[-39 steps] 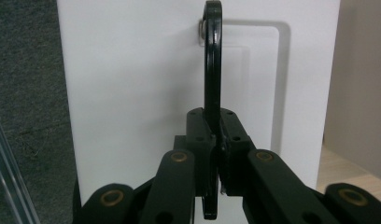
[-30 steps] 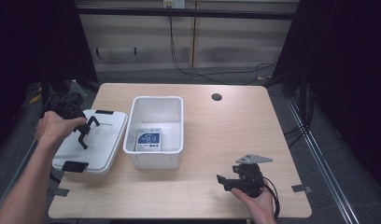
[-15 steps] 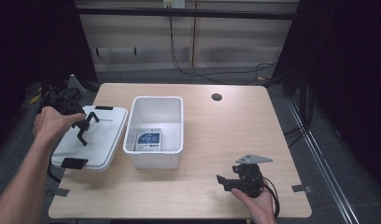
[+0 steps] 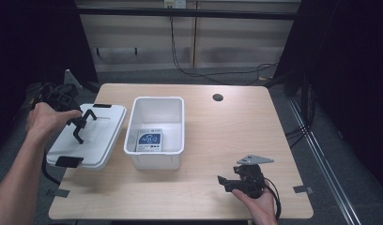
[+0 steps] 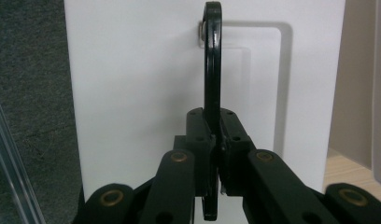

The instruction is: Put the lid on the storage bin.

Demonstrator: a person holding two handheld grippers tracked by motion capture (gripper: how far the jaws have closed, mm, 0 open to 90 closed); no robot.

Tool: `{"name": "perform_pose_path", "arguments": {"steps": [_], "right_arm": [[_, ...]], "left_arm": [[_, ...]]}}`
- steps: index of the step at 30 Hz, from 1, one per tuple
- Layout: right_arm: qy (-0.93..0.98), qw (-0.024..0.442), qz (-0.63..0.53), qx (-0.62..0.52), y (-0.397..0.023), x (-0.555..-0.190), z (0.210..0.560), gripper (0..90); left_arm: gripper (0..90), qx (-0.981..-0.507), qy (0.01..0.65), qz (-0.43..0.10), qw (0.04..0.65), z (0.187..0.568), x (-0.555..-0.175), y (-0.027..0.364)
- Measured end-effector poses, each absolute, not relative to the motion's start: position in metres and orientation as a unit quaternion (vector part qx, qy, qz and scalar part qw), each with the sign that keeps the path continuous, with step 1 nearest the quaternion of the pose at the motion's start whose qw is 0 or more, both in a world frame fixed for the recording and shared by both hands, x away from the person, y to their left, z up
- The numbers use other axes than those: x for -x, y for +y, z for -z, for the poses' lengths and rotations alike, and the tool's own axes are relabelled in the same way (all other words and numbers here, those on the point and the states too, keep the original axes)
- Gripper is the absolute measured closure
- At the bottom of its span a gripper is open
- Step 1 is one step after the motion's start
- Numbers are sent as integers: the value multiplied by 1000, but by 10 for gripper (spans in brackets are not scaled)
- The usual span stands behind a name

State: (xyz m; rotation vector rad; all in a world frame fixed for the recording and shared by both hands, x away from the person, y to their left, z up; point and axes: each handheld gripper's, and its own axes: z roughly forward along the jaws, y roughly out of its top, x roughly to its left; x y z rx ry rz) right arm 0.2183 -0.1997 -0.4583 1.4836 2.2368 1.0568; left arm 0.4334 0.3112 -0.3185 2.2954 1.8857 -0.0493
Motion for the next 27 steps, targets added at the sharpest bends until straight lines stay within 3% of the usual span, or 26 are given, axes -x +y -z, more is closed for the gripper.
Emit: {"name": "perform_pose_path", "arguments": {"steps": [27], "right_arm": [[771,128,-359,-511,-199,-218,459,265]], "left_arm": [[849,-761,640,-8,111,274,-431,298]]}}
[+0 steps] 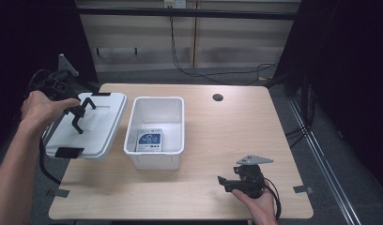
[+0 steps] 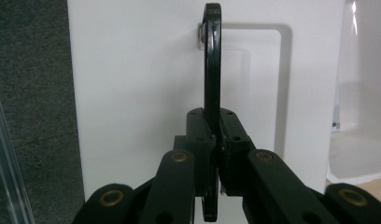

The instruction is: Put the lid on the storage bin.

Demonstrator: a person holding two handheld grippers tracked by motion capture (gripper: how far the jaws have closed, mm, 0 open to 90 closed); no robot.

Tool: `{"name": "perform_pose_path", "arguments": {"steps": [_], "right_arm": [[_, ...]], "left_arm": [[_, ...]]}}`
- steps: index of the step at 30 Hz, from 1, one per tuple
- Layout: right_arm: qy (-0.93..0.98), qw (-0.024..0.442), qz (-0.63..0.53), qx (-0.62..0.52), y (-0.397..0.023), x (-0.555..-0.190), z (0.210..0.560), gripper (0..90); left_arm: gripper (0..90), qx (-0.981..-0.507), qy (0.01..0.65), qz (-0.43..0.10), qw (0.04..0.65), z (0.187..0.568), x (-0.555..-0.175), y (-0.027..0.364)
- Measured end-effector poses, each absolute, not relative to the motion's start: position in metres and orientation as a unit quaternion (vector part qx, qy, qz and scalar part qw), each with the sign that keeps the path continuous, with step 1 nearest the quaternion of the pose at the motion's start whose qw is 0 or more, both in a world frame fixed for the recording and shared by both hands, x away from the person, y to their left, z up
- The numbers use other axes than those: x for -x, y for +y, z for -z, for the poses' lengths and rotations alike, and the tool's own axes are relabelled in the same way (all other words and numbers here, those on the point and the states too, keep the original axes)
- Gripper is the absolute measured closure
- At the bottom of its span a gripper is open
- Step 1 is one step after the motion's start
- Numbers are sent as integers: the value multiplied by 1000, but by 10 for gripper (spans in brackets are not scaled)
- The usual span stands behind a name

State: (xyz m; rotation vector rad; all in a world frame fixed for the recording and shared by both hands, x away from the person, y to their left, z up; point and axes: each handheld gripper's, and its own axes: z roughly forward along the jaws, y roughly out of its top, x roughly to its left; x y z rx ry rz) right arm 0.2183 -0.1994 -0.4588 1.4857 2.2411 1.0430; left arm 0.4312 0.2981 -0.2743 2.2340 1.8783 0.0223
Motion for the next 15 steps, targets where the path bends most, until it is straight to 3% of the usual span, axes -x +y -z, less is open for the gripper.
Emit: {"name": "perform_pose_path", "arguments": {"steps": [15], "right_arm": [[771,127,-366,-505,-198,-217,457,263]], "left_arm": [[847,-774,621,6,126,254,-433,270]]}}
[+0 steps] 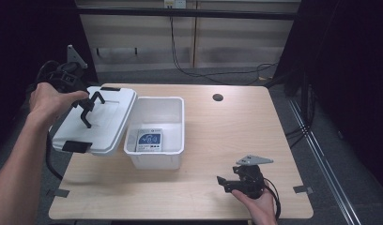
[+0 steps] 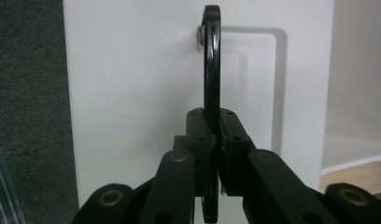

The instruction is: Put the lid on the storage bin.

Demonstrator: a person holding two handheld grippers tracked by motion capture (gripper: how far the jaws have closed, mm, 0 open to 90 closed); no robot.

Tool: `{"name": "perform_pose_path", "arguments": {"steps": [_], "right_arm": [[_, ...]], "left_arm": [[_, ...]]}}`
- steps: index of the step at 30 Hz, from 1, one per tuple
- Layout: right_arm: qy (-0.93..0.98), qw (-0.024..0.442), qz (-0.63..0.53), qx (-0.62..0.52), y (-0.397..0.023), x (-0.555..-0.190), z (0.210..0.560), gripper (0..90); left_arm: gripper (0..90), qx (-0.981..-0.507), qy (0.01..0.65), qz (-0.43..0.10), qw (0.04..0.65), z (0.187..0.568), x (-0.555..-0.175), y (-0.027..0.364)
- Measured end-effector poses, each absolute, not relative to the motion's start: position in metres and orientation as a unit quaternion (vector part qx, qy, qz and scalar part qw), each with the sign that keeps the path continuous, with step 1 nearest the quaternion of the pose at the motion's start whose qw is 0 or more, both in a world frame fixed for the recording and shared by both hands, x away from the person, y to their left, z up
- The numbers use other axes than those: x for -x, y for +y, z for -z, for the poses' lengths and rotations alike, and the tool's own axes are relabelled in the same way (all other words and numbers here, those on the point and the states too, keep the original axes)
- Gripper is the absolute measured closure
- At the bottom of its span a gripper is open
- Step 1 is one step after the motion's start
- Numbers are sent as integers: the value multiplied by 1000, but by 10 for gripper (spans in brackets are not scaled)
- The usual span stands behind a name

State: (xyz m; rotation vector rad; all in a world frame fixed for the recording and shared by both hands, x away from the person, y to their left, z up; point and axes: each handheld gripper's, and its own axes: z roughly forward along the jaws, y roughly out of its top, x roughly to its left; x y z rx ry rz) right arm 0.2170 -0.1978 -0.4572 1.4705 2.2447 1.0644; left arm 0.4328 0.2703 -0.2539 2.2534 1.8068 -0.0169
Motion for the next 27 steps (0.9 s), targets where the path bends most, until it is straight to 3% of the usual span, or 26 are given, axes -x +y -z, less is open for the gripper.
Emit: {"name": "perform_pose_path", "arguments": {"steps": [16,27], "right_arm": [[771,134,-382,-491,-196,-216,453,172],[772,134,-383,-490,-197,-216,453,175]], "left_arm": [[849,-787,603,11,133,242,-432,232],[849,-783,607,15,132,246,-433,204]]}}
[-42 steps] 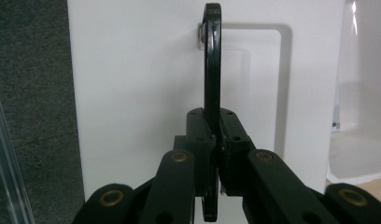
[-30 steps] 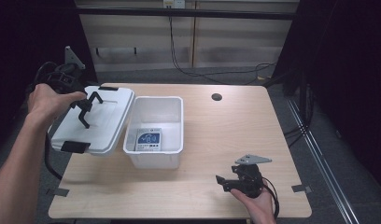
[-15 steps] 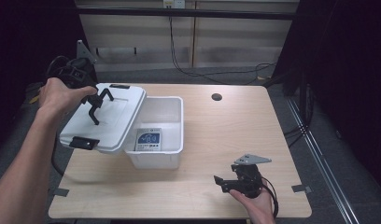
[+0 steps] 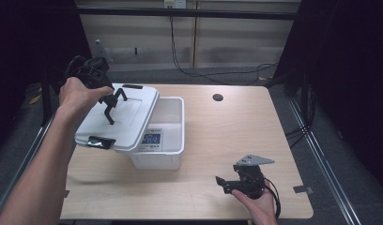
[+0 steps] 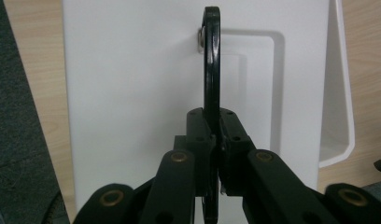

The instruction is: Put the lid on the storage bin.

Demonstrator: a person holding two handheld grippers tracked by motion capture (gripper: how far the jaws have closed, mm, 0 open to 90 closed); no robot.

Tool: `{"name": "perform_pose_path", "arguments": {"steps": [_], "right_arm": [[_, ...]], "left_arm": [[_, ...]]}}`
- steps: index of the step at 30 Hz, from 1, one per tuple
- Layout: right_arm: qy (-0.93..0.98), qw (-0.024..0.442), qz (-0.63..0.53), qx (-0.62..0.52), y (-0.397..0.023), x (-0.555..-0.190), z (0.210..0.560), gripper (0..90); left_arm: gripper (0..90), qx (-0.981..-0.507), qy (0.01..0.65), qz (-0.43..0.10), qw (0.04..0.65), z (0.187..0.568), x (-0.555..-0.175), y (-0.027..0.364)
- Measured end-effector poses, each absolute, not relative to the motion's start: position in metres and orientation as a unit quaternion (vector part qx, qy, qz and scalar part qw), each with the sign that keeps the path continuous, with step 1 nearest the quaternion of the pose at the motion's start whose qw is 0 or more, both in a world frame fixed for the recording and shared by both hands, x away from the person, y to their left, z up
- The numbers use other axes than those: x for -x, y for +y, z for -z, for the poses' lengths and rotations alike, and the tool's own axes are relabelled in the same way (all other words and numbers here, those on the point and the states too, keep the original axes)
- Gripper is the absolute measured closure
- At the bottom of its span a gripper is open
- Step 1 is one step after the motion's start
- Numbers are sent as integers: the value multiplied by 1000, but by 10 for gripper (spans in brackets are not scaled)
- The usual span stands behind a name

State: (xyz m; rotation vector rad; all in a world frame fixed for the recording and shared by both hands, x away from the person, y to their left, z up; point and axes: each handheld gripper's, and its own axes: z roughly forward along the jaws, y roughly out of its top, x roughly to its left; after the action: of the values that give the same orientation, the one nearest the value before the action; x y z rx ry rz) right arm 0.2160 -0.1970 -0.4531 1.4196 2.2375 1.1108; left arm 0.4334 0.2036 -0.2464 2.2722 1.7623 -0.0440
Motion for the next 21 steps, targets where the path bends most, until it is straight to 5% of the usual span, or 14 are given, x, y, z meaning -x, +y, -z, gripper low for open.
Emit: {"name": "perform_pose_path", "arguments": {"steps": [21], "right_arm": [[777,133,-381,-484,-197,-214,452,173]], "left_arm": [[849,-743,655,-6,136,250,-432,150]]}}
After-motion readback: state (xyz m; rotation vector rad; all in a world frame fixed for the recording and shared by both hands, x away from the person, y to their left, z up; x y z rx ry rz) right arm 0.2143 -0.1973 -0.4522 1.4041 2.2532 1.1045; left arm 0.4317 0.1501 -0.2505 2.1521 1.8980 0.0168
